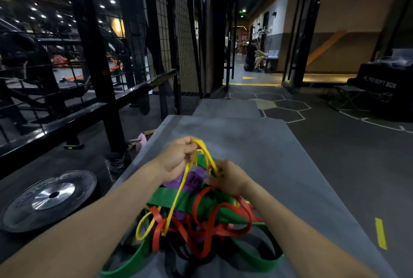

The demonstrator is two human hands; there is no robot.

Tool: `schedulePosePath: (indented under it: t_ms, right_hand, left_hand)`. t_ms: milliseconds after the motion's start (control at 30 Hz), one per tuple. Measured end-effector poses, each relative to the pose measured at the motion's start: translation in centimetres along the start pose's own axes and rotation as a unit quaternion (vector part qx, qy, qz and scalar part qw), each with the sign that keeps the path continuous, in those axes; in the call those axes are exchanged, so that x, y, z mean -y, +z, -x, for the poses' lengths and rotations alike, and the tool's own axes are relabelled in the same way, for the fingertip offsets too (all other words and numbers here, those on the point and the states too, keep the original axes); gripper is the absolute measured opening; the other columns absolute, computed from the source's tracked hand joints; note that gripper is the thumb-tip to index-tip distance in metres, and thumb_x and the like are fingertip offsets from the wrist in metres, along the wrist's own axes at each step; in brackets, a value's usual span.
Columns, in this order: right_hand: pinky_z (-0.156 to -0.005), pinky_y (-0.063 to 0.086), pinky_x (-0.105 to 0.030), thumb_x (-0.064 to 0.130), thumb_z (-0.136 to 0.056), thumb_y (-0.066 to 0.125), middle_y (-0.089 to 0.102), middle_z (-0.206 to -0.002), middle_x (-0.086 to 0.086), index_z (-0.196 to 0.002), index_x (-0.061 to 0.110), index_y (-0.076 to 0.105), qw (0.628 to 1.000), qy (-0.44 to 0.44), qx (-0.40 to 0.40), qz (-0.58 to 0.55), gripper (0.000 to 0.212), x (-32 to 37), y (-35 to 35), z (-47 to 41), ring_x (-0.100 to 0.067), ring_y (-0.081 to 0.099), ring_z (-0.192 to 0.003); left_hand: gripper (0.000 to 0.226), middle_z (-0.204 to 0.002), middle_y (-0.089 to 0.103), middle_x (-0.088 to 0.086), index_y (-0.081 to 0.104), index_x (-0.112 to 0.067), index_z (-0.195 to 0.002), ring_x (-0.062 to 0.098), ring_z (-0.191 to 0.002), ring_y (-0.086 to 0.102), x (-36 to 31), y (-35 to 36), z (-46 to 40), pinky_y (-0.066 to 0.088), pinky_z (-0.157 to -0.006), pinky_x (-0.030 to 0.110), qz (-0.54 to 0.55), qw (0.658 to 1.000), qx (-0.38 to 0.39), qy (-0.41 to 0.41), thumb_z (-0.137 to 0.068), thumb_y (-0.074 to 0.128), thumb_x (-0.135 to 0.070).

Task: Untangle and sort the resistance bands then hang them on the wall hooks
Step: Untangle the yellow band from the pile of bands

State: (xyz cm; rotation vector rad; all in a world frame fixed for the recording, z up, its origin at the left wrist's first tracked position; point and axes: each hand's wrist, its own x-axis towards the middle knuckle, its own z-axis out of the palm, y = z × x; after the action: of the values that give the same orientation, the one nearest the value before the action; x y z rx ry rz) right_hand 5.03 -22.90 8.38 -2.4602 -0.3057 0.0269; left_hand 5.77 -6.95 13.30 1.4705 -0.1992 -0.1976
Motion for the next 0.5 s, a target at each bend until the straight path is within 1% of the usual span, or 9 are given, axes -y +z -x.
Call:
schedulePosePath:
  t_ms: [33, 100, 167, 200, 267, 333, 400, 467, 500]
  right_hand:
    - [-0.060, 0.031, -0.027, 0.028, -0.082, 0.067, 0.046, -0.064, 0.002, -0.058, 0.026, 0.040, 1.000, 0.005, -0.007, 0.013, 0.037, -0.1, 0.1, -0.2, -0.017, 0.042, -0.070]
    - [-0.053, 0.027, -0.026, 0.026, -0.084, 0.066, 0.047, -0.065, -0.002, -0.055, 0.025, 0.036, 0.999, 0.014, -0.024, 0.038, 0.041, -0.1, -0.4, -0.3, -0.018, 0.042, -0.071]
    - [-0.054, 0.025, -0.029, 0.024, -0.086, 0.064, 0.049, -0.070, -0.007, -0.055, 0.024, 0.035, 0.998, 0.015, -0.044, 0.046, 0.042, -0.2, -1.4, -0.3, -0.018, 0.045, -0.072]
    - [-0.058, 0.028, -0.028, 0.022, -0.087, 0.063, 0.051, -0.069, -0.007, -0.056, 0.023, 0.035, 0.997, 0.012, -0.066, 0.039, 0.042, 0.0, -2.1, -0.4, -0.019, 0.048, -0.071]
    - [-0.066, 0.045, -0.029, 0.017, -0.088, 0.060, 0.054, -0.058, -0.003, -0.058, 0.022, 0.039, 0.989, 0.007, -0.139, -0.040, 0.038, 0.2, -3.6, -0.6, -0.022, 0.057, -0.068]
    - [-0.074, 0.054, -0.041, 0.012, -0.090, 0.058, 0.057, -0.057, 0.002, -0.062, 0.021, 0.046, 0.967, -0.004, -0.209, -0.148, 0.032, 0.5, -5.3, -0.8, -0.023, 0.062, -0.062]
    - [-0.077, 0.056, -0.043, 0.010, -0.091, 0.055, 0.061, -0.062, 0.000, -0.067, 0.019, 0.051, 0.947, -0.023, -0.242, -0.210, 0.026, 0.9, -6.5, -0.8, -0.021, 0.065, -0.063]
    - [-0.077, 0.056, -0.042, 0.008, -0.092, 0.054, 0.062, -0.064, -0.001, -0.070, 0.021, 0.052, 0.937, -0.053, -0.270, -0.214, 0.026, 1.4, -7.2, -0.6, -0.023, 0.066, -0.066]
    - [-0.076, 0.057, -0.041, 0.007, -0.092, 0.053, 0.062, -0.064, -0.001, -0.070, 0.021, 0.052, 0.933, -0.064, -0.278, -0.219, 0.026, 1.7, -7.3, -0.5, -0.022, 0.066, -0.067]
  left_hand:
    - [0.026, -0.050, 0.060, -0.008, 0.050, -0.010, -0.081, -0.002, -0.045, 0.056, -0.2, -0.1, 0.2, 0.041, -0.049, 0.013, 0.018, 1.000, -0.001, 0.006, -0.097, 0.033, 0.002]
    - [0.025, -0.053, 0.063, -0.010, 0.050, -0.011, -0.082, 0.002, -0.057, 0.057, -0.2, -1.0, 0.4, 0.039, -0.057, 0.017, 0.026, 1.000, -0.010, 0.008, -0.097, 0.033, 0.000]
    - [0.025, -0.064, 0.064, -0.006, 0.050, -0.012, -0.080, 0.008, -0.068, 0.051, 0.0, -1.8, 0.5, 0.034, -0.062, 0.021, -0.013, 1.000, -0.016, -0.006, -0.097, 0.034, -0.001]
    - [0.024, -0.073, 0.061, -0.001, 0.050, -0.013, -0.080, 0.009, -0.069, 0.046, 0.2, -2.2, 0.5, 0.034, -0.063, 0.021, -0.055, 0.998, -0.011, -0.016, -0.097, 0.036, -0.002]
    - [0.016, -0.088, 0.053, 0.006, 0.050, -0.013, -0.083, 0.009, -0.068, 0.041, 0.5, -2.2, 0.5, 0.036, -0.064, 0.020, -0.162, 0.986, 0.017, -0.027, -0.096, 0.044, -0.005]
    - [0.005, -0.081, 0.048, 0.002, 0.050, -0.012, -0.092, 0.003, -0.062, 0.043, 0.6, -1.7, 0.4, 0.038, -0.061, 0.015, -0.234, 0.971, 0.057, -0.011, -0.094, 0.049, -0.008]
    - [0.005, -0.070, 0.044, -0.002, 0.051, -0.014, -0.090, 0.000, -0.056, 0.043, 0.7, -0.7, 0.2, 0.038, -0.056, 0.011, -0.287, 0.955, 0.076, 0.021, -0.094, 0.050, -0.011]
    - [0.011, -0.067, 0.043, 0.000, 0.054, -0.015, -0.085, 0.008, -0.060, 0.041, 0.9, 0.1, -0.4, 0.037, -0.062, 0.019, -0.333, 0.940, 0.053, 0.049, -0.095, 0.050, -0.017]
    - [0.013, -0.064, 0.042, -0.001, 0.055, -0.016, -0.083, 0.009, -0.060, 0.039, 0.9, 0.4, -0.7, 0.036, -0.061, 0.021, -0.339, 0.938, 0.038, 0.061, -0.095, 0.050, -0.018]
